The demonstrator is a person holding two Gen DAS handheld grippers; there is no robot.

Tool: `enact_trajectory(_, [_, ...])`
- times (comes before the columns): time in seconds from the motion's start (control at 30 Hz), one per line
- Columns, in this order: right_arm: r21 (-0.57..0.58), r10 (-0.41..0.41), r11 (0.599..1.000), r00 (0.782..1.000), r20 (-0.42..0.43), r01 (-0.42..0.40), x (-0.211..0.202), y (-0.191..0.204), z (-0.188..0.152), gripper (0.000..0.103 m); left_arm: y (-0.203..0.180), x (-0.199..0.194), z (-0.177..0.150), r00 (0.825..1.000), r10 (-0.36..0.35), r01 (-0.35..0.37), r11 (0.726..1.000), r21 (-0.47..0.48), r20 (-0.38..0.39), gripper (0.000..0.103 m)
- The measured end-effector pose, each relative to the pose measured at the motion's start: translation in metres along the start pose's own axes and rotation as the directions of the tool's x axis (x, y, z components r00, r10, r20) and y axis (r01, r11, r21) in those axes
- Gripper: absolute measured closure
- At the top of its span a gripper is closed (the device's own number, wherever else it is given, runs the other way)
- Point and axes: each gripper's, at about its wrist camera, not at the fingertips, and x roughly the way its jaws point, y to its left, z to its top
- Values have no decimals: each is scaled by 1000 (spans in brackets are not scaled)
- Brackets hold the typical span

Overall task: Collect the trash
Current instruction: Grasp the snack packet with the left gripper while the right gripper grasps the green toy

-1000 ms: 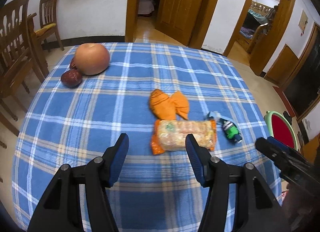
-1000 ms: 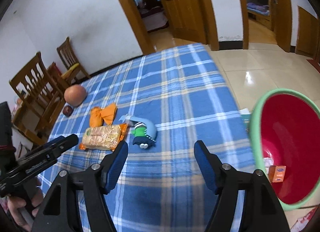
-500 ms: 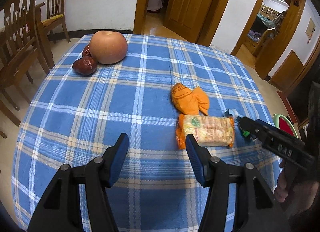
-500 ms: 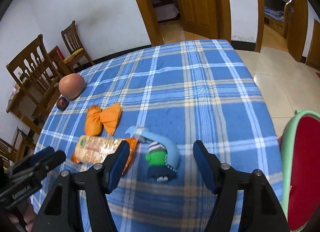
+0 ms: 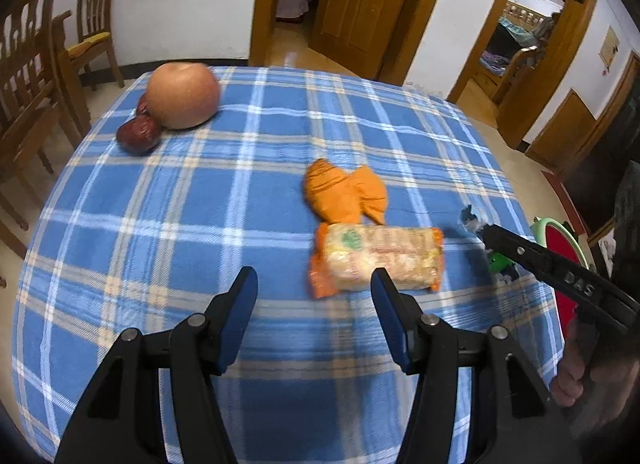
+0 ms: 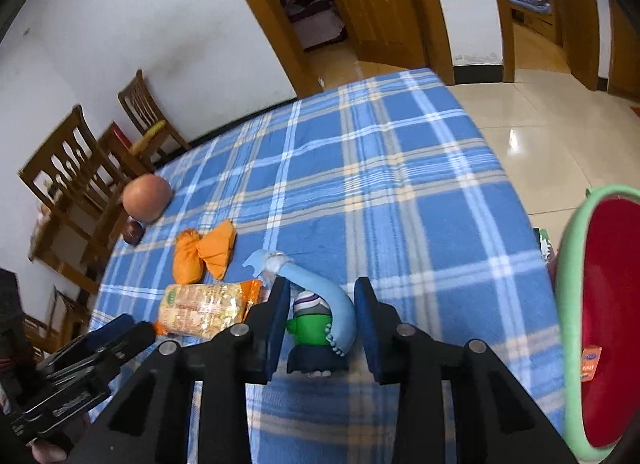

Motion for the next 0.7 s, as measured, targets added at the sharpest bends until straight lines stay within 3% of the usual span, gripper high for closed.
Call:
enact_trajectory(0.1, [19,13,1000,1000,8,-13,-10,-6,-3,67,-13,7,7,1000,-2,2,999,33,10,34])
enact_trajectory(0.33, [23,-29,999,1000,-7,29,-23,-16,-19,67,-20,23,25,999,38,-39,999,28,25,34])
enact_trajectory(0.5, [29,-44,999,999,-1,44,-30,-24,-29,66,-4,38,36,993,115,-115,993,-9,-5,34])
enact_trajectory(0.7, [52,-43,998,999,8,42,-35,-30,-33,66,6,38,33,993,108,-109,994,-23,-36,34])
